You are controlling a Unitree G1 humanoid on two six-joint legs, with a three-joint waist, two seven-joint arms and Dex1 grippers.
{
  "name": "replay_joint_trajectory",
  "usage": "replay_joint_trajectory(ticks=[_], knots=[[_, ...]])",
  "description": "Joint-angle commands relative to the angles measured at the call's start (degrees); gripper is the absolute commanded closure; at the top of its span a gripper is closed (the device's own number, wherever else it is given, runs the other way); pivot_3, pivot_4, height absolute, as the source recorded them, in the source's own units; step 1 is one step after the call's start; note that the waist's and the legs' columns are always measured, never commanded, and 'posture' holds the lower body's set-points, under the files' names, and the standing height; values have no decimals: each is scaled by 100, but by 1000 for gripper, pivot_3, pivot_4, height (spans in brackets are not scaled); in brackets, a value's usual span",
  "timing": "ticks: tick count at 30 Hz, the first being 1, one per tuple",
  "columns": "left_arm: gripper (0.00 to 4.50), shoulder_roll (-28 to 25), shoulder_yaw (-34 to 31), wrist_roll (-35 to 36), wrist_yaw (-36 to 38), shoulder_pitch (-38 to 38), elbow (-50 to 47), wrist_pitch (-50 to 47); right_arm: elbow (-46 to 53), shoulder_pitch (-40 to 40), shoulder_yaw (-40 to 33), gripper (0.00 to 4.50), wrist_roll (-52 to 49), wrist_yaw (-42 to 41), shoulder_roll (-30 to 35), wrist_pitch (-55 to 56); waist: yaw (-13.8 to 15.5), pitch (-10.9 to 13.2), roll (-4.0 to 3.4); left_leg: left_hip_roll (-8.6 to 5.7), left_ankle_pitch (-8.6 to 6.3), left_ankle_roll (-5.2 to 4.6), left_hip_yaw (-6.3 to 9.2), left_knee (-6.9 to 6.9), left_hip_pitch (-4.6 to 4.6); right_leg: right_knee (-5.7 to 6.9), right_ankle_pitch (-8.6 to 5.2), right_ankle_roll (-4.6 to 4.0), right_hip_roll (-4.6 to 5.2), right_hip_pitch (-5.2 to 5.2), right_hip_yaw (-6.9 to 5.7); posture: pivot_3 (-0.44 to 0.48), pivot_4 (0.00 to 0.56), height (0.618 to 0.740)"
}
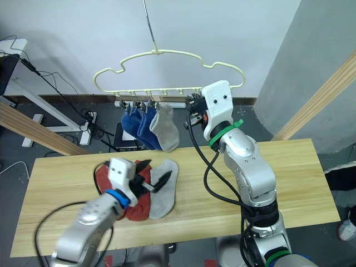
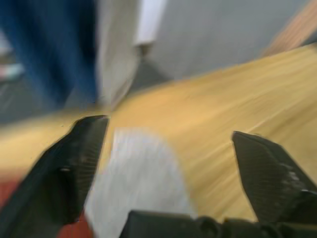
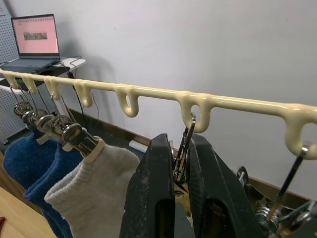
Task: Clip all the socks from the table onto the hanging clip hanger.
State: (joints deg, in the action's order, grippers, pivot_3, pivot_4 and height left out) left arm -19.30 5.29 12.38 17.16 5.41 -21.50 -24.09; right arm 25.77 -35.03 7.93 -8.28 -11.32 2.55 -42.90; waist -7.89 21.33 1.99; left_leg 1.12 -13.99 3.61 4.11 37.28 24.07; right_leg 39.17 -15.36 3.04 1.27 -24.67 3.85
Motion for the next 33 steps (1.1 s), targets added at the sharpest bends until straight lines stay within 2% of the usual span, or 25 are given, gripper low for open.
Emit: replay_joint_trajectory(ticks=[1, 4, 13, 20, 23, 29, 33], knots=[[0, 223, 255, -452, -301, 25, 182, 276, 200, -63, -49, 4452, -93, -25, 2, 69, -1, 0, 0, 3, 0, -1, 0, 1, 0, 2, 2, -3, -2, 0, -1, -209, 340, 740], [0, 537, 421, -756, -618, 7, 514, 292, 238, -49, -21, 4452, -99, -43, 30, 28, -11, 0, 0, 4, 2, -3, -4, 13, -3, 18, 4, -6, -5, 0, 2, -221, 339, 740], [0, 1141, 302, -990, -1079, -268, 1028, -18, 306, -3, -7, 4452, -129, -30, 47, -45, -29, -1, 1, -29, 5, -8, -3, 70, -8, 73, 4, -5, -18, 1, 8, -236, 338, 740], [0, 1214, 369, -1066, -1095, -126, 859, -345, 334, 9, -9, 4452, -136, -18, 41, -98, -45, -2, 3, -31, 9, -13, -1, 69, -10, 75, 5, -4, -16, 2, 11, -243, 336, 740], [555, 1221, 323, -1069, -1115, -75, 810, -460, 333, 6, -15, 4452, -145, -28, 46, -110, -49, -2, 3, -31, 9, -13, -2, 68, -9, 74, 5, -4, -15, 3, 11, -245, 336, 740], [2185, 1184, 266, -1085, -1102, -112, 825, -490, 318, -2, -21, 4452, -155, -41, 57, -106, -54, -2, 3, -33, 9, -13, -1, 67, -9, 74, 5, -4, -14, 3, 11, -246, 336, 740], [2855, 1155, 265, -1069, -1029, -136, 856, -460, 287, -19, -26, 4452, -170, -31, 73, -86, -58, -2, 3, -34, 9, -13, -2, 67, -9, 73, 5, -4, -14, 3, 11, -247, 337, 740]])
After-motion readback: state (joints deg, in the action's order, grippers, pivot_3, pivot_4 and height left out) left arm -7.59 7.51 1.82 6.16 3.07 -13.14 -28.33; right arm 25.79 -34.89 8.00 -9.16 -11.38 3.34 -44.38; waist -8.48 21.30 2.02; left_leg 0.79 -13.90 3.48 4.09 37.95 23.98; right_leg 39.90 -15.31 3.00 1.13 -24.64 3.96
